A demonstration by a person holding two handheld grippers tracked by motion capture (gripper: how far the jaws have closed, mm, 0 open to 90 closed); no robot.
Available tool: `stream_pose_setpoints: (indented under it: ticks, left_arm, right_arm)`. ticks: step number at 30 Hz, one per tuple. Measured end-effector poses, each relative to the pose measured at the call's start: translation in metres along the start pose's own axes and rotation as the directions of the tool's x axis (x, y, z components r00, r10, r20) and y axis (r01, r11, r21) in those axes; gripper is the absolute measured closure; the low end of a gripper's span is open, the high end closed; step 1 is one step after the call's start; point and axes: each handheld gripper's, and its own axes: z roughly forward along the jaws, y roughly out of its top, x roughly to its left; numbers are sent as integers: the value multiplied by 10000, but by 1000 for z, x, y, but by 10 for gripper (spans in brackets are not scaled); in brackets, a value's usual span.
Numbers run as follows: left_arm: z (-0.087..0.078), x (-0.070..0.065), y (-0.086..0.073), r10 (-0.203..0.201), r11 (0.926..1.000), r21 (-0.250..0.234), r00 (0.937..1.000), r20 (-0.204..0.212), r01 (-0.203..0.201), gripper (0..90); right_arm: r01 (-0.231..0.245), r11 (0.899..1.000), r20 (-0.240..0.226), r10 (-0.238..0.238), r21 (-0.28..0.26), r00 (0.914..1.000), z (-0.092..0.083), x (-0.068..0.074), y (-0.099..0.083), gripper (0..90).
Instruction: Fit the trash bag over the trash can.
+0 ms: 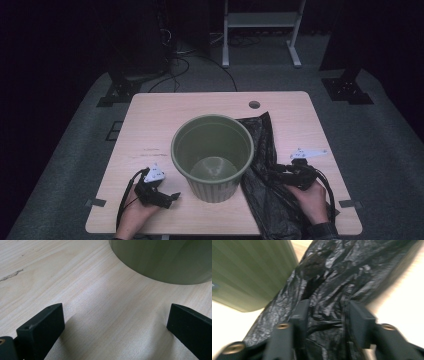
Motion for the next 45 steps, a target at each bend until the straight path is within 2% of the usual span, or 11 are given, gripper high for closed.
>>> stream_pose_setpoints:
  ticks: [4,13,22,24,27,29,31,37,40,45]
  left_arm:
    - [0,0,0,1,10000,1,10000,-1,-1,0]
    - [0,0,0,1,10000,-1,10000,-2,-1,0]
    - [0,0,0,2,10000,2,10000,-2,-2,0]
    - [0,0,0,1,10000,0,10000,-1,-1,0]
    - [0,0,0,-7,10000,1,10000,4,7,0]
    - [0,0,0,-7,10000,1,10000,1,7,0]
    - [0,0,0,-9,10000,1,10000,1,9,0]
    - [0,0,0,-7,10000,0,10000,0,7,0]
    - [0,0,0,-6,10000,1,10000,1,6,0]
    - [0,0,0,-4,10000,1,10000,1,4,0]
  right_arm:
    - [145,9993,-202,-138,340,9997,9,6,1,357]
    - [1007,9908,348,-1042,910,9939,34,30,7,160]
    - [1420,9827,858,-1527,1187,9845,58,47,10,133]
    - [1537,9806,992,-1660,1214,9811,59,49,10,168]
    - [2051,9701,1567,-2243,1295,9618,60,54,9,271]
    - [2044,9709,1600,-2230,1249,9616,59,55,8,339]
    - [2057,9716,1525,-2223,1173,9630,57,55,8,480]
    - [2202,9687,1176,-2333,1142,9653,51,52,6,823]
    - [2122,9707,871,-2224,1127,9711,48,48,5,869]
    - [2250,9682,543,-2318,1093,9712,43,49,5,878]
